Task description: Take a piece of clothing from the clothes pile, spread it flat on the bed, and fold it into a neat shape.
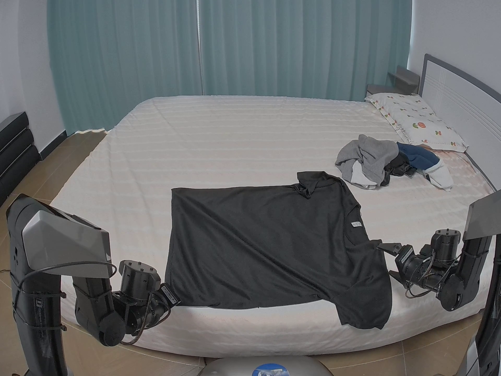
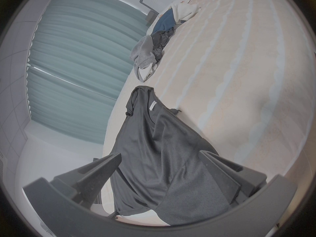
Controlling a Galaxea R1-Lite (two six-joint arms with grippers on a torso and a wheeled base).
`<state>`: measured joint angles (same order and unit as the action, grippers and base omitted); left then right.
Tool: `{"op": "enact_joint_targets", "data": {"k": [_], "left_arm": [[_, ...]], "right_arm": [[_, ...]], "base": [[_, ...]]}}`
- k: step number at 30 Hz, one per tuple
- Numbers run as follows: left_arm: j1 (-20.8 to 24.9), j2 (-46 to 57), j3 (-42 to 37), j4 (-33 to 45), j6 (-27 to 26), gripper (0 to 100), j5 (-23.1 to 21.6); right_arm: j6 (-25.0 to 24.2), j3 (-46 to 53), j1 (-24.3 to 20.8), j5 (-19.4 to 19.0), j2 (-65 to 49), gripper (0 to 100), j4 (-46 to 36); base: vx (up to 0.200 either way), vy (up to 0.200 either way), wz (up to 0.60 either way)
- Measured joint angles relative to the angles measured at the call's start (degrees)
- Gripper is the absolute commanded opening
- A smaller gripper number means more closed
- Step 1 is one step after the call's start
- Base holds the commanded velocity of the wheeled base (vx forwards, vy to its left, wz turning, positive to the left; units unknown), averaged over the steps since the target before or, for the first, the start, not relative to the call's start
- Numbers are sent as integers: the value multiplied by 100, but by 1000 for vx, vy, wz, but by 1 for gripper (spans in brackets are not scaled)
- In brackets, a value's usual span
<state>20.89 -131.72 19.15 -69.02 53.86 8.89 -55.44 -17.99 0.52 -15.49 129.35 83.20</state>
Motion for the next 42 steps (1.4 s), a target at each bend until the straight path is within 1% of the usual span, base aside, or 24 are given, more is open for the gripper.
{"op": "enact_joint_targets", "data": {"k": [2,4,7,9,11,14,16,20,25,28,32,35,38,39,42], "left_arm": [[13,0,-61,13,-76,0,33],[18,11,-143,13,-322,0,90],[0,63,-273,11,-758,0,184],[-30,134,-361,40,-884,0,316],[-83,206,-411,65,-961,0,422],[-222,327,-488,77,-1193,0,485],[-393,427,-544,79,-1393,0,492],[-653,603,-640,84,-1593,0,501],[-728,752,-755,98,-1686,0,479],[-629,772,-805,99,-1680,0,466],[-419,744,-846,98,-1649,0,457],[-367,719,-861,95,-1638,0,457],[-343,706,-866,88,-1636,0,450],[-338,700,-866,88,-1638,0,449],[-336,686,-868,76,-1634,0,450]], "right_arm": [[40,17,-4,4,-9,100,-5],[141,48,-9,6,-27,100,-16],[530,155,-28,9,-85,100,-32],[714,247,-73,20,-143,100,-55],[757,300,-99,28,-184,100,-66],[823,341,-116,30,-227,100,-98],[906,352,-107,30,-243,100,-150],[1078,352,-88,33,-254,100,-400],[1395,352,-83,33,-269,100,-840],[1554,364,-112,30,-278,100,-1051],[1730,438,-210,22,-271,100,-1150],[1919,524,-280,-10,-254,100,-1159],[2000,579,-335,-27,-227,100,-1157],[2011,596,-355,-29,-215,0,-1154],[2139,634,-394,-10,-177,0,-1124]], "base": [[0,0,0],[0,0,0],[0,0,0],[0,0,0],[0,0,0],[0,0,0],[0,0,0],[0,0,0],[0,0,0],[0,0,0],[0,0,0],[0,0,0],[0,0,0],[0,0,0],[0,0,0]]}}
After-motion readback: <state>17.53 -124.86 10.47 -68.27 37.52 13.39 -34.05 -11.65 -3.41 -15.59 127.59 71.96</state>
